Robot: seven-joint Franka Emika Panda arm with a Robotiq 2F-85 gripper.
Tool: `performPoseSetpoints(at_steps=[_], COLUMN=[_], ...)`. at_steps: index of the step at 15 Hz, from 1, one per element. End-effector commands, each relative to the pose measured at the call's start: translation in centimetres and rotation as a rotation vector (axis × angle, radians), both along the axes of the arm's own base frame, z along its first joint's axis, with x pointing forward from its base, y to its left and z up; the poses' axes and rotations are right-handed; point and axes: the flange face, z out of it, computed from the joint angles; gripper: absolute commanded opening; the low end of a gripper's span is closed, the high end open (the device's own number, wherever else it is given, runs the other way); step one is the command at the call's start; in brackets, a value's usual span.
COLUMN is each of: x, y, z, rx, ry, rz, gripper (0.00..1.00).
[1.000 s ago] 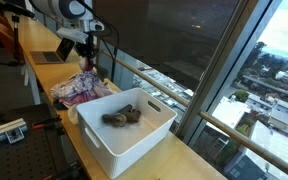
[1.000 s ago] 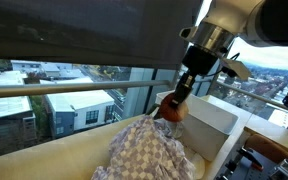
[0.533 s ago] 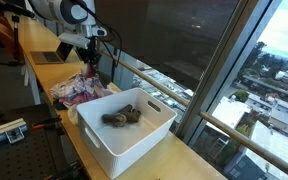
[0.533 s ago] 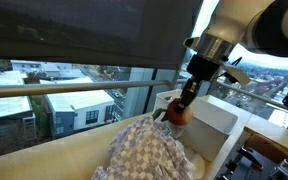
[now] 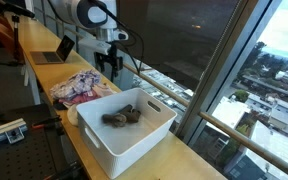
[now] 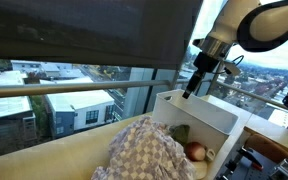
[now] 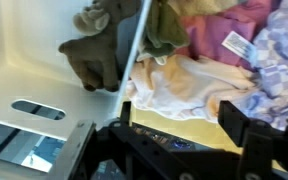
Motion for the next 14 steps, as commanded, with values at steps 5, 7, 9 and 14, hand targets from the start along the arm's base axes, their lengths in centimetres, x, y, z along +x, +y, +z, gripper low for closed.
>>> performPoseSetpoints(at_steps=[5,7,9,14], x=[4.4,5.2,6.3,9.4], y=[-12.5,-13.2,-13.3,-13.8], z=[-6.6,-8.9,-10.3,-11.9], rx=[-0.006,0.009,0.025,0.073], ry=[0.009,0.023,0.034,0.044], rz=[-0.114,-0.131,-0.143,-0.179], gripper=[1.00,1.00,1.00,1.00])
